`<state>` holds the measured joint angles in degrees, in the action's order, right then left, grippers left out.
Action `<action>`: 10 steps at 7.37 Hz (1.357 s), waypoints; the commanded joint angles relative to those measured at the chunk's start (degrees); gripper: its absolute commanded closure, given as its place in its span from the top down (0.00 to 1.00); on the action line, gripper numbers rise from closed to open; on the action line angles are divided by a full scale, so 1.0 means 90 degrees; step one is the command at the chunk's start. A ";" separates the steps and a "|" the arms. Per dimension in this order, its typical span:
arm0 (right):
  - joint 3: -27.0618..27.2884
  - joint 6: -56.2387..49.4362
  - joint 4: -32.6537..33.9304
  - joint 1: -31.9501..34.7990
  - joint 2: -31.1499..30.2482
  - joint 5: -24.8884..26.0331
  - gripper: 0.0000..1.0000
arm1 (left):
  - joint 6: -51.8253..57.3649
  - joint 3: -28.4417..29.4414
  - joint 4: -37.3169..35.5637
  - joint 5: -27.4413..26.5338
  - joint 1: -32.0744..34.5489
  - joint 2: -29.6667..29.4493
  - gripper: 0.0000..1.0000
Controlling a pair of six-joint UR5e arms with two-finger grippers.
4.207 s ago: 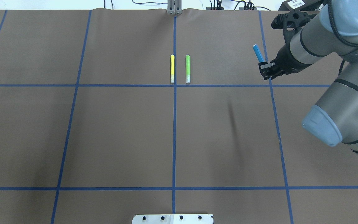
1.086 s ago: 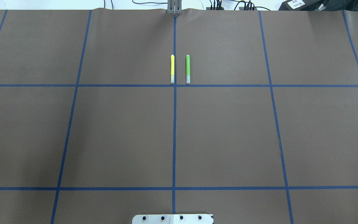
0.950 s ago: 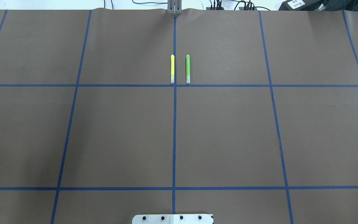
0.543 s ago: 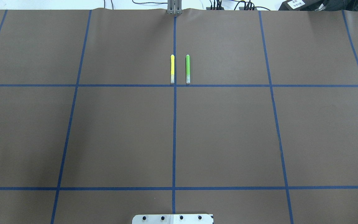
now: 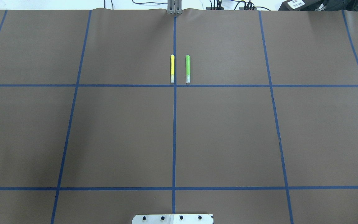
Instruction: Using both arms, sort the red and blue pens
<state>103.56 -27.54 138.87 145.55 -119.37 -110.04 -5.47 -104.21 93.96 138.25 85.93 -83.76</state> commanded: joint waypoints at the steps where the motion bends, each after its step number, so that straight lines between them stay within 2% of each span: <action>1: -0.0041 -0.0026 -0.0010 0.0029 0.0021 0.0020 0.15 | -0.0008 -0.0052 0.0000 0.0000 -0.0007 0.0000 1.00; 2: -0.0042 -0.0026 -0.0010 0.0029 0.0030 0.0020 0.75 | -0.0008 -0.0091 0.0000 0.0000 -0.0007 0.0000 1.00; 3: -0.0061 -0.0142 -0.0010 0.0049 0.0175 0.0127 1.00 | -0.0008 -0.0101 0.0000 0.0000 -0.0007 0.0000 1.00; 8: -0.0032 -0.0153 -0.0019 -0.0029 0.0596 0.0118 1.00 | -0.0008 -0.0121 -0.0010 0.0010 -0.0007 -0.0020 1.00; 9: -0.0022 -0.0162 -0.0068 -0.0348 0.0800 0.0031 1.00 | -0.0008 -0.0121 -0.0019 0.0010 -0.0017 -0.0010 1.00; 10: 0.0113 -0.0201 -0.0078 -0.1067 0.1111 -0.0386 1.00 | -0.0008 -0.0111 -0.0039 0.0010 -0.0017 0.0000 1.00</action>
<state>103.52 -29.05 138.41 142.08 -112.39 -110.29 -5.54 -105.28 93.77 138.34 85.81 -83.86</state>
